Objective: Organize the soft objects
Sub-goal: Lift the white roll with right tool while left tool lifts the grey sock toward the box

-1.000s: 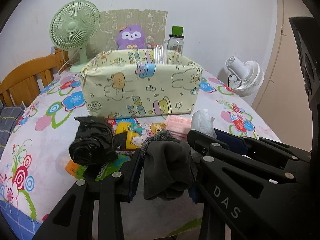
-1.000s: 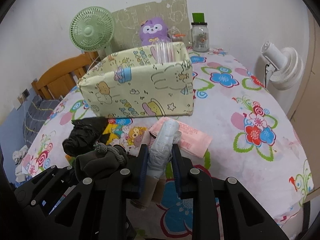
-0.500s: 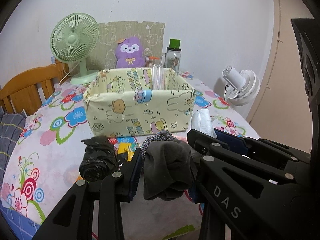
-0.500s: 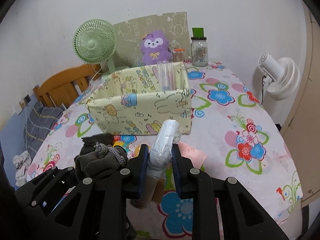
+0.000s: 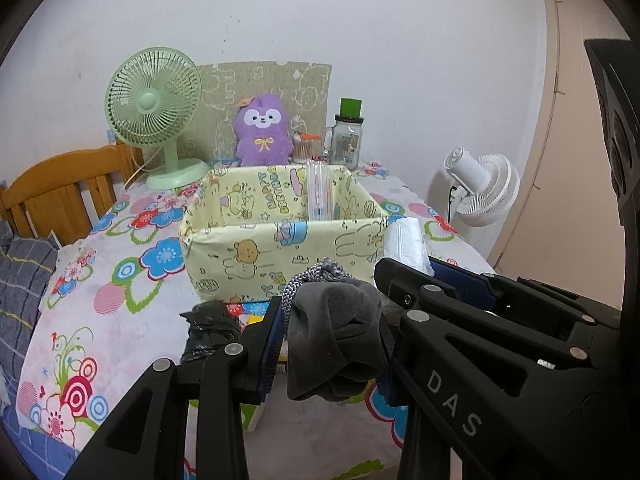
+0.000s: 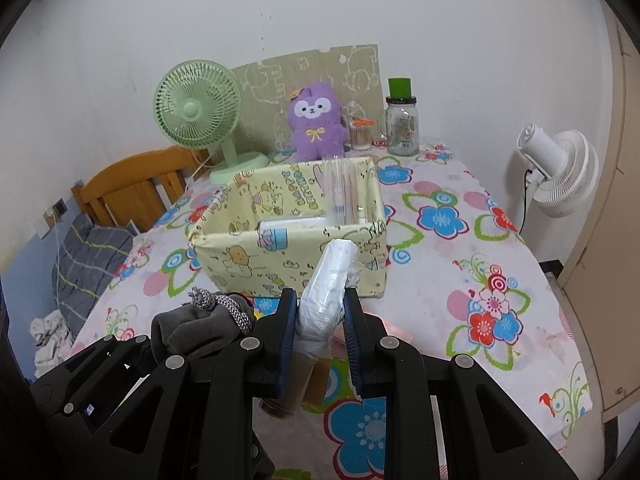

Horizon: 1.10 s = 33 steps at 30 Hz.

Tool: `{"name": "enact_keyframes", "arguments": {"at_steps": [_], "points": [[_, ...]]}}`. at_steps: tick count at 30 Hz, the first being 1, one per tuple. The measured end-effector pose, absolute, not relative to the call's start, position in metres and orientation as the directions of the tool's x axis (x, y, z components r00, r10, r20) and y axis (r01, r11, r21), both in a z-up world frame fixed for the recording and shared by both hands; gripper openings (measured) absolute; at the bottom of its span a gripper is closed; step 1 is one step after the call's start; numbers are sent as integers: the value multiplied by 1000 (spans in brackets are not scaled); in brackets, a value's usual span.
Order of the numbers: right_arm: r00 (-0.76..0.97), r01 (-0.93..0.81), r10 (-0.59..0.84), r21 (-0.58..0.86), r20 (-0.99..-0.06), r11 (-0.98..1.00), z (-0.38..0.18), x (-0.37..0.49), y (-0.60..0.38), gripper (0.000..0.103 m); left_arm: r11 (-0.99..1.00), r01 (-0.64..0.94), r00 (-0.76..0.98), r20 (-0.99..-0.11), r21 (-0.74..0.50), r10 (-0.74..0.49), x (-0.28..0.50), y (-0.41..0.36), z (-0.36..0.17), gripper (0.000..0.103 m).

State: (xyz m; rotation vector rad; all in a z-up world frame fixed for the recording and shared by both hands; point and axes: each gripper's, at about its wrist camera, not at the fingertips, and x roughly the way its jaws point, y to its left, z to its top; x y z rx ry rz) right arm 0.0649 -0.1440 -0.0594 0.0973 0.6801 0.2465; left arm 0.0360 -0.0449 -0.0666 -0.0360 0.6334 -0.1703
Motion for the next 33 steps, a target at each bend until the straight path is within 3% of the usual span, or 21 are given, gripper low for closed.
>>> {"name": "enact_keyframes", "arguments": {"at_steps": [33], "points": [[802, -196, 251, 158, -542, 968, -7, 93, -134, 26, 986, 150, 834, -526, -74, -167, 66, -35, -17, 40]]}}
